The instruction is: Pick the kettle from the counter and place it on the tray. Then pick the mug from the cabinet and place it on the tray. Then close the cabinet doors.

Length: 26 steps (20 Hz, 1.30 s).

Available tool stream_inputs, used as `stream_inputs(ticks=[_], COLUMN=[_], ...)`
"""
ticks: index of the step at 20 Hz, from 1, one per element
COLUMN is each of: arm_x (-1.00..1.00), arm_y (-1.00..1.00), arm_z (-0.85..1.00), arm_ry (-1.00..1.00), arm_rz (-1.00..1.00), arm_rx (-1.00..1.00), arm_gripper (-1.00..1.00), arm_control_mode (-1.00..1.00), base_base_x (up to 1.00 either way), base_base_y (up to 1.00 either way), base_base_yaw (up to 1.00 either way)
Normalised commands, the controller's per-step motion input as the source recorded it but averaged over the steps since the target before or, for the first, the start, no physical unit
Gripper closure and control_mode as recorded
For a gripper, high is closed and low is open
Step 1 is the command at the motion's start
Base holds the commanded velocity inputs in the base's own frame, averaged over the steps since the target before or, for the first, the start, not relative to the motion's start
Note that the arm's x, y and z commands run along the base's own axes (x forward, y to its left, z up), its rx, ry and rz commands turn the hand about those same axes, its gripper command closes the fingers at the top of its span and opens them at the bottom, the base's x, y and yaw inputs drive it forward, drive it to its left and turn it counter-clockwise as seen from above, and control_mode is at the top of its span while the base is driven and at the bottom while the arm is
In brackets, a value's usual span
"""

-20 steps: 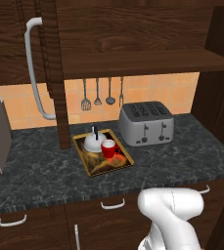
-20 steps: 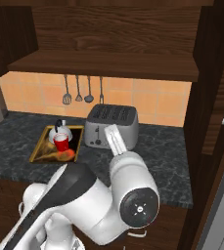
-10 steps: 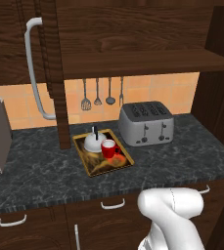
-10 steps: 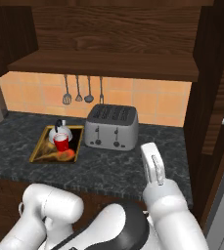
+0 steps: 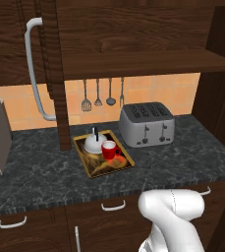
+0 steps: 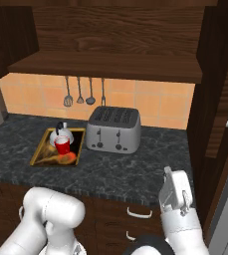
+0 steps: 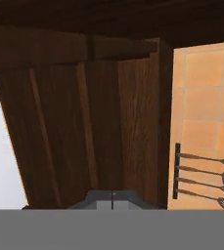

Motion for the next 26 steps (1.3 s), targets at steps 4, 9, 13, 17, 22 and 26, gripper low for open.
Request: stream_inputs(ticks=[4, 9, 13, 17, 22, 26], arm_x=[0.0, 0.0, -0.03, 0.0, 0.0, 0.2], arm_y=[-0.54, -0.88, -0.8, -0.75, -0.24, 0.0], arm_z=[-0.01, 0.0, 0.14, 0.02, 0.73, 0.79], arm_ry=[-0.36, -0.13, -0.03, 0.01, 0.08, 0.13], arm_rz=[0.0, 0.06, 0.01, 0.0, 0.0, 0.0], arm_rx=[0.2, 0.18, 0.12, 0.05, 0.02, 0.0], arm_gripper=[1.0, 1.0, 1.0, 1.0, 1.0, 1.0], arm_control_mode=[-1.0, -1.0, -1.0, -1.0, -1.0, -1.0], base_base_x=[0.0, 0.0, 0.0, 0.0, 0.0, 0.0], base_base_y=[0.0, 0.0, 0.0, 0.0, 0.0, 0.0], base_base_yaw=[0.0, 0.0, 0.0, 0.0, 0.0, 0.0])
